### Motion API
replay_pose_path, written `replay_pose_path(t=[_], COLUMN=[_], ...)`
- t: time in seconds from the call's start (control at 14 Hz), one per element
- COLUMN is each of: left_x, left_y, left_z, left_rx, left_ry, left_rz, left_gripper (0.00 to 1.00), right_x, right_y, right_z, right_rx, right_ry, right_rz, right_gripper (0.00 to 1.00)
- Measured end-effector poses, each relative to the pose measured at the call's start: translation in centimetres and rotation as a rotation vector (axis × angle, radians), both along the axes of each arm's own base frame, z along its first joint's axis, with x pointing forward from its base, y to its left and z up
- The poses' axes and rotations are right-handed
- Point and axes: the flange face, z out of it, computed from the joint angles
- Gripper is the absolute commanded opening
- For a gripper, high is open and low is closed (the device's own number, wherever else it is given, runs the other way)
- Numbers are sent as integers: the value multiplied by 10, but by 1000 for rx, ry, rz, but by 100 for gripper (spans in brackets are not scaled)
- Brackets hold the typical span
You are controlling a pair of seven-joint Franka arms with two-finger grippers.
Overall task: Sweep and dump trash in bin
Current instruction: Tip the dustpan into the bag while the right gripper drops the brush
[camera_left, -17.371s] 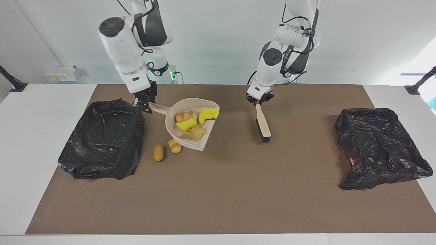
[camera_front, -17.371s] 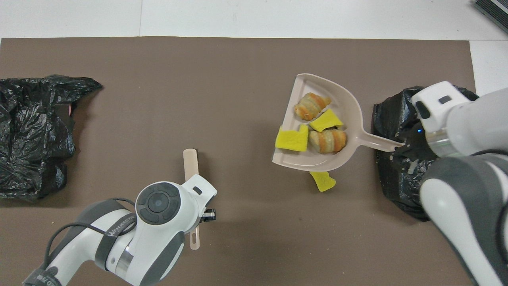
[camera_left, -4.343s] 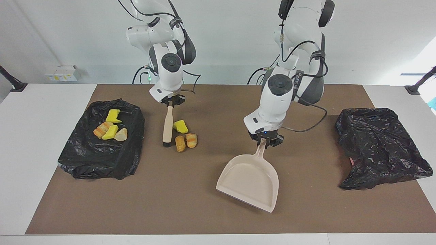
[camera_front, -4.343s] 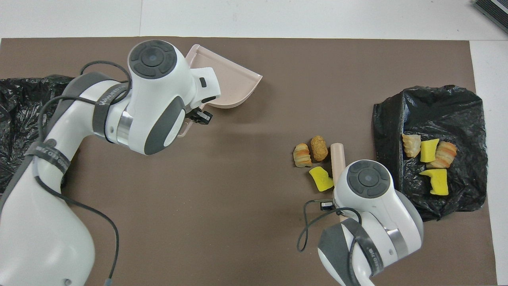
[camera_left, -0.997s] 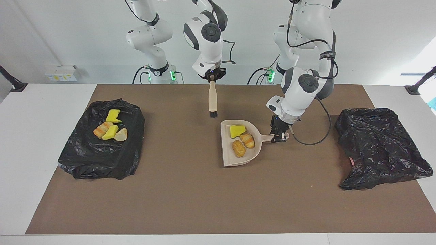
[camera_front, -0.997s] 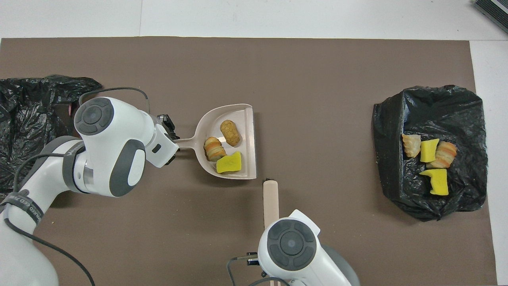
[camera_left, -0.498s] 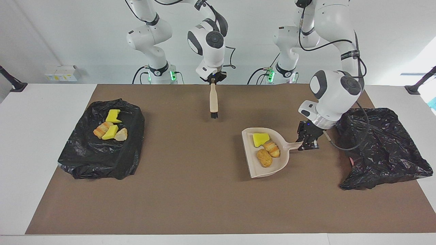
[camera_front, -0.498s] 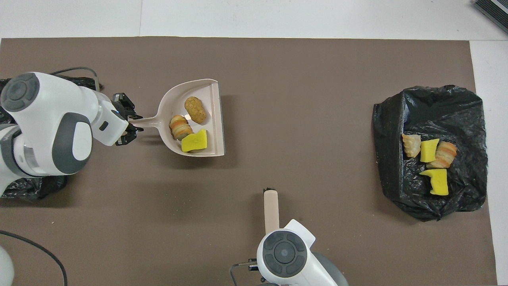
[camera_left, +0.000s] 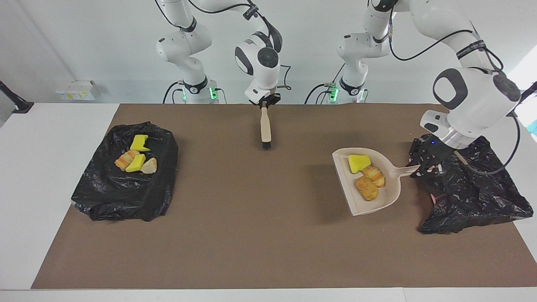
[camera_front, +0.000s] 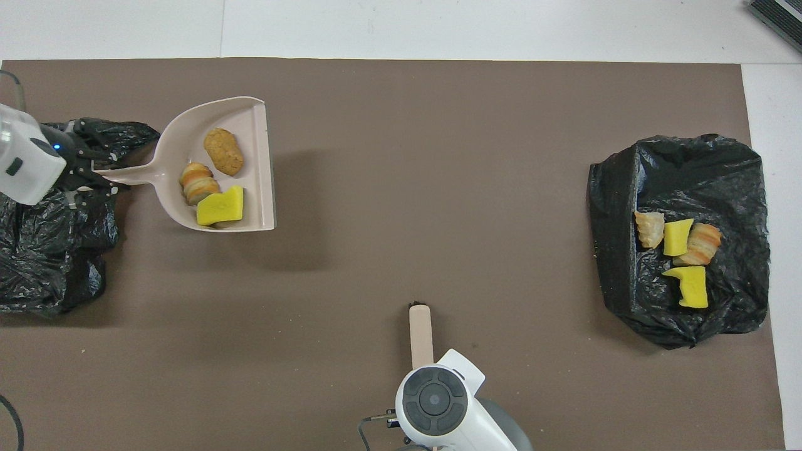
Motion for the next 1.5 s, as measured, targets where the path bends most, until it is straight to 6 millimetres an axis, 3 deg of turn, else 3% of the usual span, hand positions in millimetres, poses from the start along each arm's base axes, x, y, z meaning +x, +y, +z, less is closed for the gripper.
replay_pose_path(t=[0.14,0.21,0.28,0.5,0.64,0.85,1.07,1.5], left_x=[-5,-9,-14,-33,-46,-61,-62,-33], left_y=[50,75,99,167,207,253,265,252], left_z=[11,11,11,12,18,32,40,68], left_rx=[16,19,22,52,101,198,342,725], left_ry=[-5,-8,-12,-19,-16,-4,33,-56], left_rz=[-19,-23,-25,-15,16,52,15,-86], left_gripper=[0,0,0,0,0,0,0,0], right_x=[3,4,5,6,17,61,115,177], right_y=[2,3,3,4,10,6,-23,-83], right_z=[-7,-10,-12,-11,1,41,78,115], right_rx=[9,10,10,13,39,81,83,22], right_ry=[-9,-10,-10,-16,-51,-152,-258,-400], right_rz=[-6,-8,-9,-7,-9,-40,-96,-156], right_gripper=[28,58,96,100,100,100,100,100])
